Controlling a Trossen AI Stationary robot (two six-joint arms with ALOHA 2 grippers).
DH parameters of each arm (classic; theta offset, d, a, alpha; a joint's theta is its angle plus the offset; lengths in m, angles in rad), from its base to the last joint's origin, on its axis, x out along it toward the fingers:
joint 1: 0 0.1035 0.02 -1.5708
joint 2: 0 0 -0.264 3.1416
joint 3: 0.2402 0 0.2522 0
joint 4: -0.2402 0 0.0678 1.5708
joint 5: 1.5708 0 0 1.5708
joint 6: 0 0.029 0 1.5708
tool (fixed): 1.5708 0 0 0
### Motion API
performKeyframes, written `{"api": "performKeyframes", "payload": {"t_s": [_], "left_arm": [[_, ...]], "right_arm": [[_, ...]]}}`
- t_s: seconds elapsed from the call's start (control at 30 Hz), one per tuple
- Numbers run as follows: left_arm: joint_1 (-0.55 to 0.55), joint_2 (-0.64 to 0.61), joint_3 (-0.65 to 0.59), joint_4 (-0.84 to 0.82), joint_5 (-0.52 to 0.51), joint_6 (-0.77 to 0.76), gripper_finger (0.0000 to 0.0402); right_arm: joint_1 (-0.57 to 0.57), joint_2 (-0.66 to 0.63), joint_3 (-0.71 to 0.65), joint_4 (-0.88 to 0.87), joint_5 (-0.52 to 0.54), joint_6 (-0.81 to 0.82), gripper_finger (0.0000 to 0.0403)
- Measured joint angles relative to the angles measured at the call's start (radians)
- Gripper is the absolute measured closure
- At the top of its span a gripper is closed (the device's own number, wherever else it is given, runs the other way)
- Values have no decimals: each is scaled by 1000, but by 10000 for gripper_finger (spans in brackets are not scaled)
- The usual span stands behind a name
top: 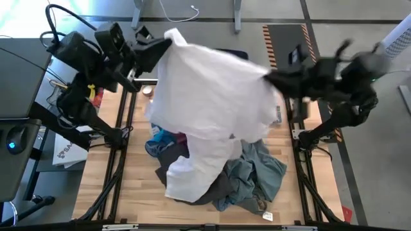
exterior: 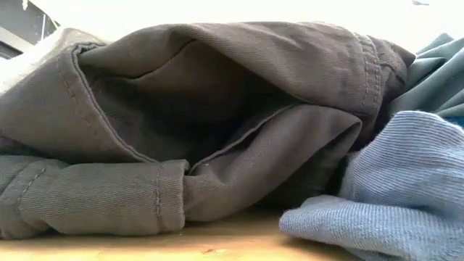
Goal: Sort clothes
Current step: Put the white polo into the blue laundry bin
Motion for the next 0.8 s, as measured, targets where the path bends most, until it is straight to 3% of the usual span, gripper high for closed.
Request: {"api": "performKeyframes", "payload": {"t_s": [0.2, 0.47, 0.67, 0.8], "left_arm": [[-106, -22, 0, -273, -70, -6, 401], [-373, -27, -9, -659, -303, -115, 401], [-621, -15, -66, -694, -431, -227, 401], [-752, 9, -110, -684, -499, -303, 401]], "right_arm": [[82, 5, -82, -99, 4, 154, 403], [299, 3, -175, -138, 121, 299, 403], [493, 17, -278, -81, 286, 469, 403], [574, 54, -326, 44, 320, 531, 403]]}}
